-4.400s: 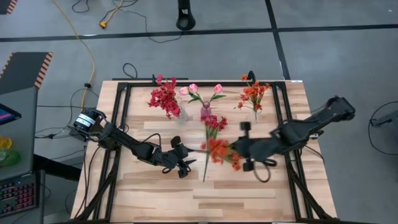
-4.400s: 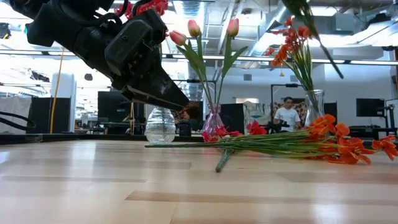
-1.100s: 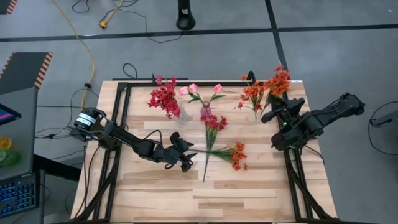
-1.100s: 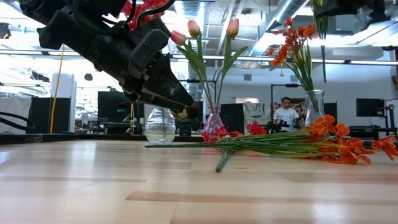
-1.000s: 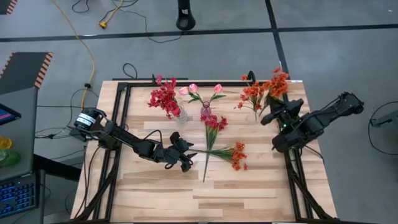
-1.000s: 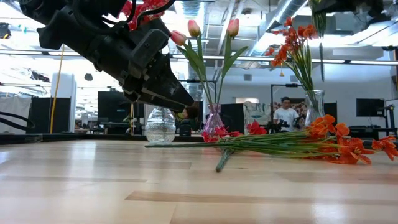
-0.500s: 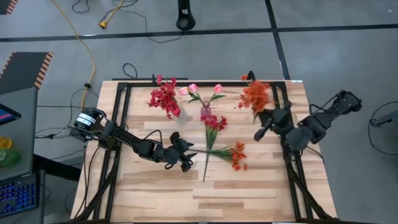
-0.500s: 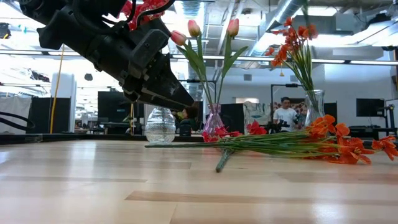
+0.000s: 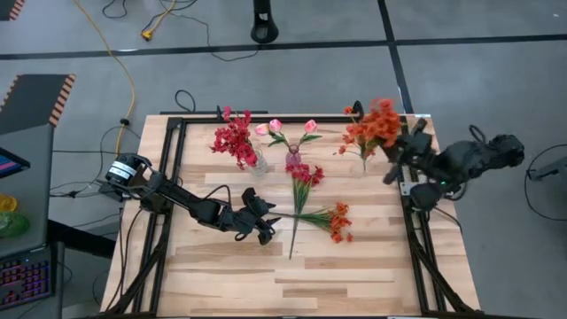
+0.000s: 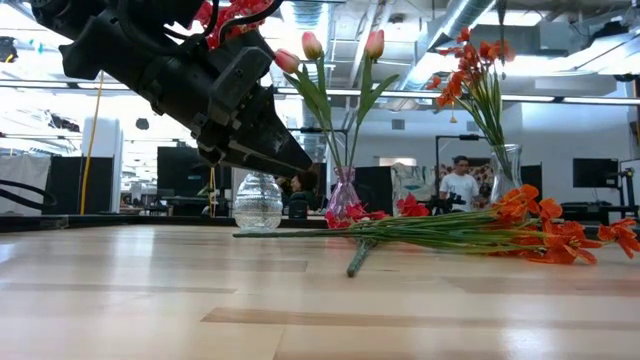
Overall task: Sort flowers into vase by color
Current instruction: Put the bottom orange flowers into the right transparent vase
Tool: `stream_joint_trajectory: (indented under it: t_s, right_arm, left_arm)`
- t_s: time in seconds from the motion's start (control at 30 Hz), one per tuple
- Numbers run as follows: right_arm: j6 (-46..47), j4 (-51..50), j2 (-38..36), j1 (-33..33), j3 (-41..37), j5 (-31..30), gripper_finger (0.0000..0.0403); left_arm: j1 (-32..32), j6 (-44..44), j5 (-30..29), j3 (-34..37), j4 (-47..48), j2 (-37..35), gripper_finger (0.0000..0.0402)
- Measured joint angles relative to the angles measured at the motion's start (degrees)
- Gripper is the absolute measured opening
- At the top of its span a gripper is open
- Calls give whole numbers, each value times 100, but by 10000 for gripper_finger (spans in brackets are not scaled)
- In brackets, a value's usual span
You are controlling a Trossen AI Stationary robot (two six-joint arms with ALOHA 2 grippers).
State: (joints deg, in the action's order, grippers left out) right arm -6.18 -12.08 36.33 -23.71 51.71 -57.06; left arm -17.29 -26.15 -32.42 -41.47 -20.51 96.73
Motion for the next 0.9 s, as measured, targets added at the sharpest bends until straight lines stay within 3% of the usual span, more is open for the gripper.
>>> stream_joint_trajectory:
  t_s: [0.1, 0.4, 0.73, 0.9]
  right_arm:
    - [-92, 283, -522, -86, -498, 322, 40]
    - [-958, 881, -1719, -89, -1629, 318, 40]
    - [-1089, 800, -2106, -89, -2225, 301, 40]
    - [-1208, 827, -2112, 9, -2512, -242, 40]
  left_arm:
    - [2, -4, -40, 0, 1, 0, 208]
    - [2, -57, -112, 0, 2, 0, 208]
    - [2, -63, -127, 0, 2, 0, 208]
    - [2, -63, -125, 0, 2, 0, 208]
